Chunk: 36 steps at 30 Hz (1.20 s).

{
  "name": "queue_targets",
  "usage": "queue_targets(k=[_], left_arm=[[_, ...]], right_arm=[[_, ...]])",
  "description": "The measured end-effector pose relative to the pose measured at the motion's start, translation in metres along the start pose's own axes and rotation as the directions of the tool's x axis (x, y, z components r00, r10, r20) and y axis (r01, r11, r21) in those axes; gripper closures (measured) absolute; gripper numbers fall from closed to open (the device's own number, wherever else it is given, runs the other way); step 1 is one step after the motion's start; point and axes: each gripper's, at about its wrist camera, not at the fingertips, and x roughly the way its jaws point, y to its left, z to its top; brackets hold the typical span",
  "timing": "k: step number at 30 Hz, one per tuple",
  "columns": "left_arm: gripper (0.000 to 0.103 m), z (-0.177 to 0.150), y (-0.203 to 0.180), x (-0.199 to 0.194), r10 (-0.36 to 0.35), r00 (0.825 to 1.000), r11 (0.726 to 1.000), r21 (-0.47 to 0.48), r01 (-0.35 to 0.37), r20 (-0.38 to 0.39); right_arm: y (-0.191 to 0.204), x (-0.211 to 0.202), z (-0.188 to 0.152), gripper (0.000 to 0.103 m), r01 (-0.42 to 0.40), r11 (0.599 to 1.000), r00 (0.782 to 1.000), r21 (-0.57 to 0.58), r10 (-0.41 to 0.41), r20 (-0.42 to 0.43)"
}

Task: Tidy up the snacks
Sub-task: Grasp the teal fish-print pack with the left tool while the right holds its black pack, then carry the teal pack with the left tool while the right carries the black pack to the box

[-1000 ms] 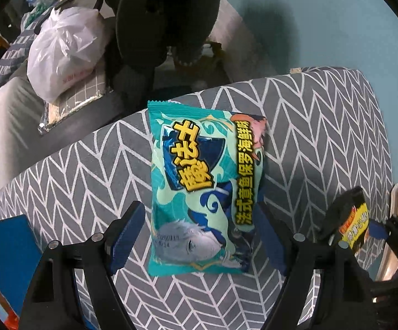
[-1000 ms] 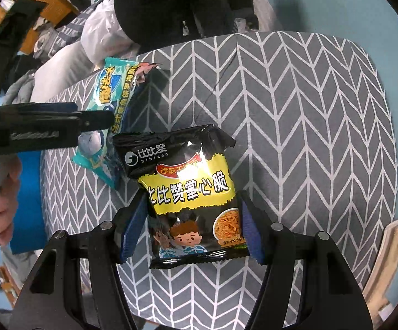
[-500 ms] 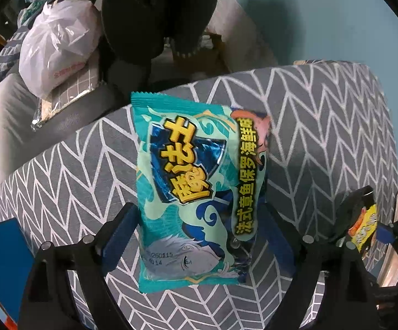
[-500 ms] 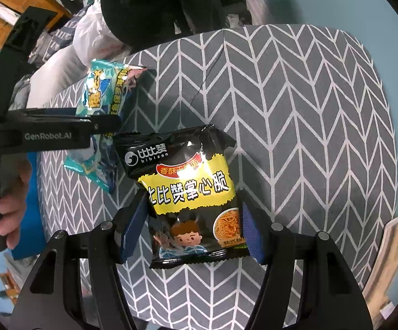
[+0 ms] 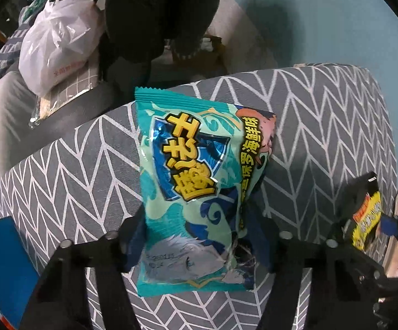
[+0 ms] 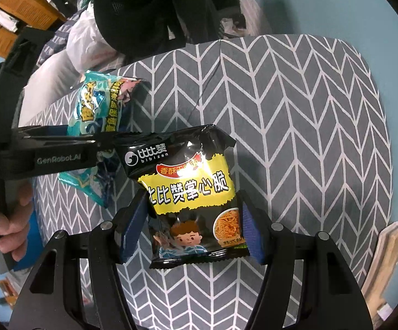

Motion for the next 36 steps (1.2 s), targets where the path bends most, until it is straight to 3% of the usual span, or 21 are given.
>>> queue_targets(k=[9,17,36], left_arm=[[0.04,-0.013,0.003,-0.007,0.024,1.0,1.0,0.007,-0.024,0.0],[0.04,-0.039,0.008,-0.037,0.058,0.997,0.998,0.005,-0.058,0.047],[0.04,-0.102,0.053,-0.153,0.093,0.976,0.992,-0.102,-0.074,0.195]], right_arm=[[0.014,0.0,0.011,0.039,0.014,0.999,1.0,-0.035,-0.014,0.006],[0.035,-0.012,0.017,0.039,0.052,0.994,0.999,-0.093,-0.05,0.023],[0.105,-0.074,0.019,0.039,0.038,0.977,0.995,-0.208,-0.019,0.094]])
